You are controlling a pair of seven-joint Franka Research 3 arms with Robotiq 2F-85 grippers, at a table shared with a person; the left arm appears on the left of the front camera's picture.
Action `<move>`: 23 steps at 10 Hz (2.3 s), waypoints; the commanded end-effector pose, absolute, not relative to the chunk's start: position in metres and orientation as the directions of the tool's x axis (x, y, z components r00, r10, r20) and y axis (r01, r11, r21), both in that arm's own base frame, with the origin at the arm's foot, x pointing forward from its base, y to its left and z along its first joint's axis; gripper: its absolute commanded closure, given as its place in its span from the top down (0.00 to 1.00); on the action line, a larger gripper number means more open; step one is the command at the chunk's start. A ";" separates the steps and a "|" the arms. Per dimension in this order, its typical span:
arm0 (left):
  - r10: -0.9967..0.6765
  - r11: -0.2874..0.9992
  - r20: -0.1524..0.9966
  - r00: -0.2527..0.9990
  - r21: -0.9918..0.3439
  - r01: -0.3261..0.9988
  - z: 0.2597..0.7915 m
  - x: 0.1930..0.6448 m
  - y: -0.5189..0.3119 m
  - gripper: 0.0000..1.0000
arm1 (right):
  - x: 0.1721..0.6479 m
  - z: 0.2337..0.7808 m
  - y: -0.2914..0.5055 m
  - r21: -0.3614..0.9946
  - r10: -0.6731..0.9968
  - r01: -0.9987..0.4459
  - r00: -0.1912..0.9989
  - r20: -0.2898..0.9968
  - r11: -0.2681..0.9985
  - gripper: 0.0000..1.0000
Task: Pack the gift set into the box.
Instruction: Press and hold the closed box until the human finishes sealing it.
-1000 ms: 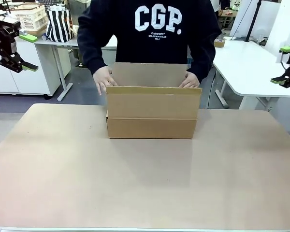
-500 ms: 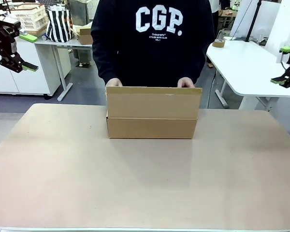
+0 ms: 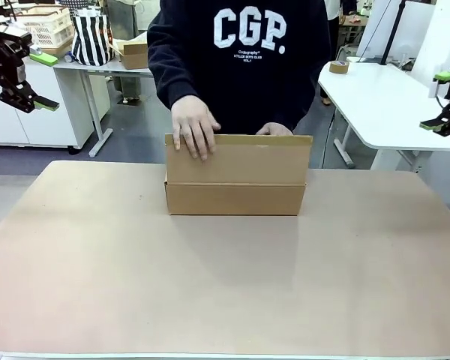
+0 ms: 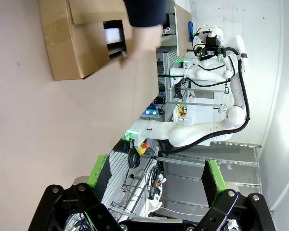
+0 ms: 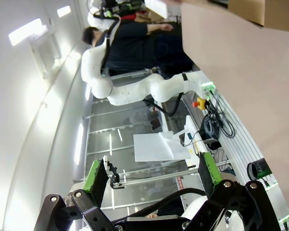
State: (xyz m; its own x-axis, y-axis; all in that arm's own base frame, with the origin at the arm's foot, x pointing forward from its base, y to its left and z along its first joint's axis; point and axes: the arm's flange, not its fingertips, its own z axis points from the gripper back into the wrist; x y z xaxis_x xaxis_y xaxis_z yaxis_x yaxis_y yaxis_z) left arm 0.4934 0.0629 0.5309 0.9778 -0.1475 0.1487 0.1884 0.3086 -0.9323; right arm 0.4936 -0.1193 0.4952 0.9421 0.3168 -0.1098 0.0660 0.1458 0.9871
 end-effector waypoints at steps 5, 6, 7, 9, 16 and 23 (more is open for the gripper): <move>-0.156 0.304 0.156 0.975 -0.932 0.198 0.533 0.491 0.064 1.00 | 0.492 0.504 -0.130 0.988 0.321 0.071 0.940 -0.112 0.139 1.00; -0.156 0.304 0.156 0.975 -0.932 0.198 0.533 0.491 0.064 1.00 | 0.492 0.504 -0.130 0.988 0.321 0.071 0.940 -0.112 0.139 1.00; -0.156 0.304 0.156 0.975 -0.932 0.198 0.533 0.491 0.064 1.00 | 0.492 0.504 -0.130 0.988 0.321 0.071 0.940 -0.112 0.139 1.00; -0.156 0.304 0.156 0.975 -0.932 0.198 0.533 0.491 0.064 1.00 | 0.492 0.504 -0.130 0.988 0.321 0.071 0.940 -0.112 0.139 1.00; -0.156 0.304 0.156 0.975 -0.932 0.198 0.533 0.491 0.064 1.00 | 0.492 0.504 -0.130 0.988 0.321 0.071 0.940 -0.112 0.139 1.00; -0.156 0.304 0.156 0.975 -0.932 0.198 0.533 0.491 0.064 1.00 | 0.492 0.504 -0.130 0.988 0.321 0.071 0.940 -0.112 0.139 1.00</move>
State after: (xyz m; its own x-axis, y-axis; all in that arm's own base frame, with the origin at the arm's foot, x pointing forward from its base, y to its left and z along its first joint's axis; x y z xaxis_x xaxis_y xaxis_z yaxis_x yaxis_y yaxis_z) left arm 0.4934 0.0629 0.5309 0.9778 -0.1475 0.1487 0.1884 0.3086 -0.9323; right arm 0.4936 -0.1193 0.4952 0.9421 0.3167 -0.1098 0.0661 0.1458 0.9871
